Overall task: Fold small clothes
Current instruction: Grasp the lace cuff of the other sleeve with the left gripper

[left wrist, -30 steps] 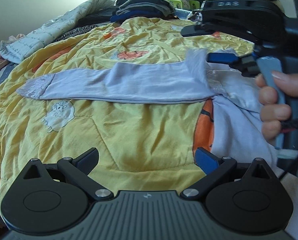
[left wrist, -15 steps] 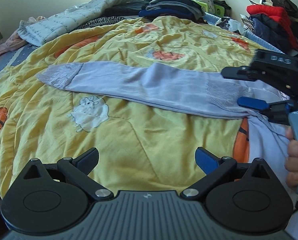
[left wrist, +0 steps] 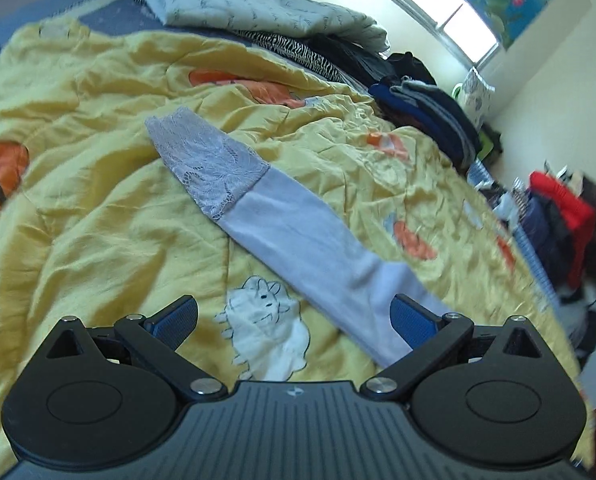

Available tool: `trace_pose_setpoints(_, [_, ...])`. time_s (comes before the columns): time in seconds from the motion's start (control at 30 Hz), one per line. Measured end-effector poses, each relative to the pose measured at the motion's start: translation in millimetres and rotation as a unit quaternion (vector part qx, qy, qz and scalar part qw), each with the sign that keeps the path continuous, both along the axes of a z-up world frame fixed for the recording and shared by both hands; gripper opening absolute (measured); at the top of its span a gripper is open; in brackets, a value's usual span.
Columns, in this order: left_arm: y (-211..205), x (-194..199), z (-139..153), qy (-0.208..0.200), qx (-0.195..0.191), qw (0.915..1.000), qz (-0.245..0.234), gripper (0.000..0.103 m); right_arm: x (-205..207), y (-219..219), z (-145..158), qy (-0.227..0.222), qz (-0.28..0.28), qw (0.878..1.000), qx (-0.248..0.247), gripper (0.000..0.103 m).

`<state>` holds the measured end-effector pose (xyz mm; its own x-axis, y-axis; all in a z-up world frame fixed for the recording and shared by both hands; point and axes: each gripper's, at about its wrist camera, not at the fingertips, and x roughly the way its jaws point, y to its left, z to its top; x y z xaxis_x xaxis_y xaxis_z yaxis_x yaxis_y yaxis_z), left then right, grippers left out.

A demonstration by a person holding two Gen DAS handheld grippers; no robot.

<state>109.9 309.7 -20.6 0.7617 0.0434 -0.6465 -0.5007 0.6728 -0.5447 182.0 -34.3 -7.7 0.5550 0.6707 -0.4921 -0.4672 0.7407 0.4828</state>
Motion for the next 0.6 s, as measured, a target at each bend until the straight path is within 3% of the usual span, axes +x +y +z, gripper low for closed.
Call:
trace_pose_setpoints(0.1, [16, 3, -12, -0.041, -0.064, 0.9971, 0.003, 0.103, -6, 1, -1, -0.001, 0.003, 1.000, -0.005, 0.070])
trace_pose_setpoints(0.2, [31, 3, -29, -0.100, -0.131, 0.9863, 0.010, 0.103, -11, -1, -2, 0.001, 0.003, 1.000, -0.006, 0.070])
trace_pose_setpoints(0.27, [38, 5, -39, -0.108, -0.160, 0.9809, 0.027, 0.103, -14, -2, -3, 0.002, 0.002, 1.000, -0.004, 0.070])
trace_pose_setpoints(0.47, [52, 21, -42, -0.143, -0.152, 0.9775, 0.033, 0.102, -17, -4, -2, 0.000, -0.003, 1.000, -0.005, 0.071])
trace_pose_setpoints(0.6, [63, 39, -42, -0.146, -0.154, 0.9766, 0.036, 0.102, -17, -4, -7, 0.007, -0.004, 1.000, -0.006, 0.071])
